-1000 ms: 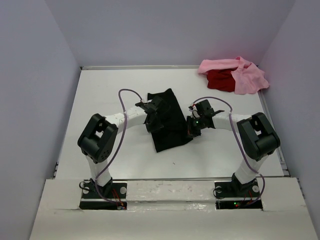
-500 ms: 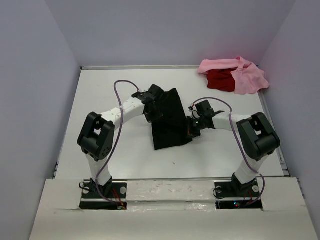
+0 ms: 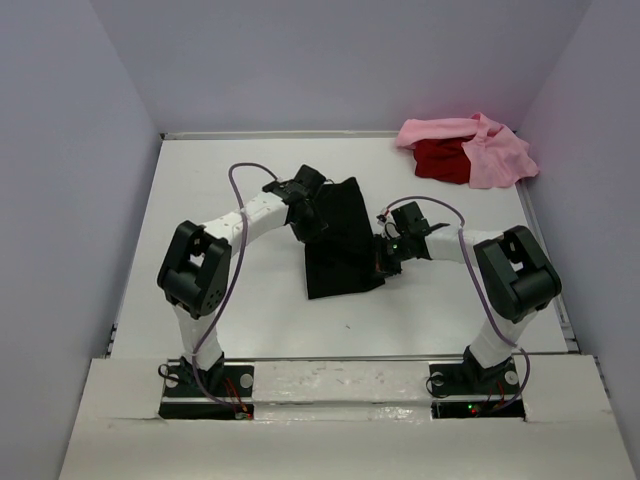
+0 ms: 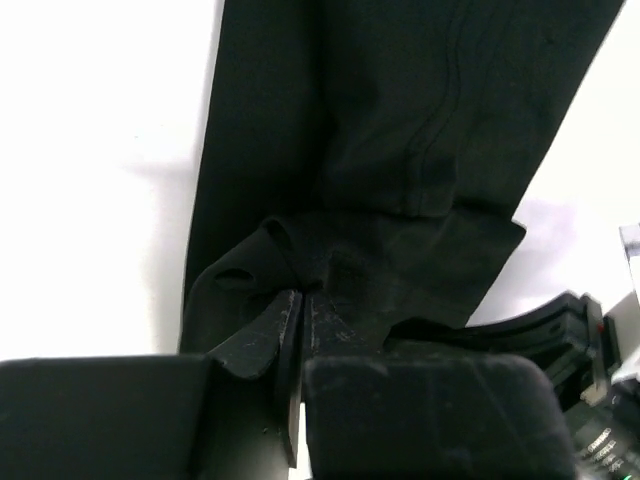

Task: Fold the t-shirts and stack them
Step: Fold the tshirt

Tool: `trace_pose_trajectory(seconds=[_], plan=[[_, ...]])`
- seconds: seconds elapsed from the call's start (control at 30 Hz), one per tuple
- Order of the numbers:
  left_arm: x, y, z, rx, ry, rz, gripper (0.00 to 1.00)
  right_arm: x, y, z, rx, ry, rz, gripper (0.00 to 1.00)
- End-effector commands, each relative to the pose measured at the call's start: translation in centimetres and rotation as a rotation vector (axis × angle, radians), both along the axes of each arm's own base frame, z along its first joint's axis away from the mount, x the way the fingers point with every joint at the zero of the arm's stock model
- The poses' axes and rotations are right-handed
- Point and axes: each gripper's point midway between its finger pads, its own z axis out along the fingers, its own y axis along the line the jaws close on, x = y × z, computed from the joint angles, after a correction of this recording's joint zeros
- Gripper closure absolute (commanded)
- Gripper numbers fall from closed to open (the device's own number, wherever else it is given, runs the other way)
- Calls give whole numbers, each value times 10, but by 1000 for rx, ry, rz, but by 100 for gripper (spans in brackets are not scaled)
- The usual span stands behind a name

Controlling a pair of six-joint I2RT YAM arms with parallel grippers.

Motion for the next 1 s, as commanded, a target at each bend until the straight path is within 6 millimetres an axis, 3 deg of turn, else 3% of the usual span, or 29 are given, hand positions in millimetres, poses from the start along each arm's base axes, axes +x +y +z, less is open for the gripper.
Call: trace_pose_trajectory(seconds=[0.0, 0.07, 0.13, 0.2, 0.37, 0.5, 0.67, 0.73, 0.77, 0.97], plan=[[-1, -3, -23, -27, 62, 25, 61, -9, -8, -8, -41, -2, 13, 100], [2, -4, -26, -35, 60, 35, 45, -10, -8, -8, -41, -3, 14, 100], [4, -1, -28, -29, 60, 63, 17, -11, -8, -8, -41, -1, 16, 100], [6, 3, -27, -19, 53, 78, 1, -12, -9, -9, -42, -3, 19, 100], [13, 26, -9, 35, -15, 159, 1, -13, -8, -10, -38, 4, 24, 100], [20, 33, 31, 29, -109, 182, 1, -12, -8, -11, -37, 4, 28, 100], [18, 35, 55, 14, -141, 171, 1, -11, -6, -12, -35, 8, 31, 100], [4, 30, 57, -45, -119, 149, 1, -12, -7, -14, -38, 10, 35, 100], [-5, 29, 48, -64, -91, 151, 1, -10, -6, -13, -35, 8, 36, 100], [-65, 4, 36, -247, 47, 84, 1, -8, -5, -11, -37, -1, 39, 100]])
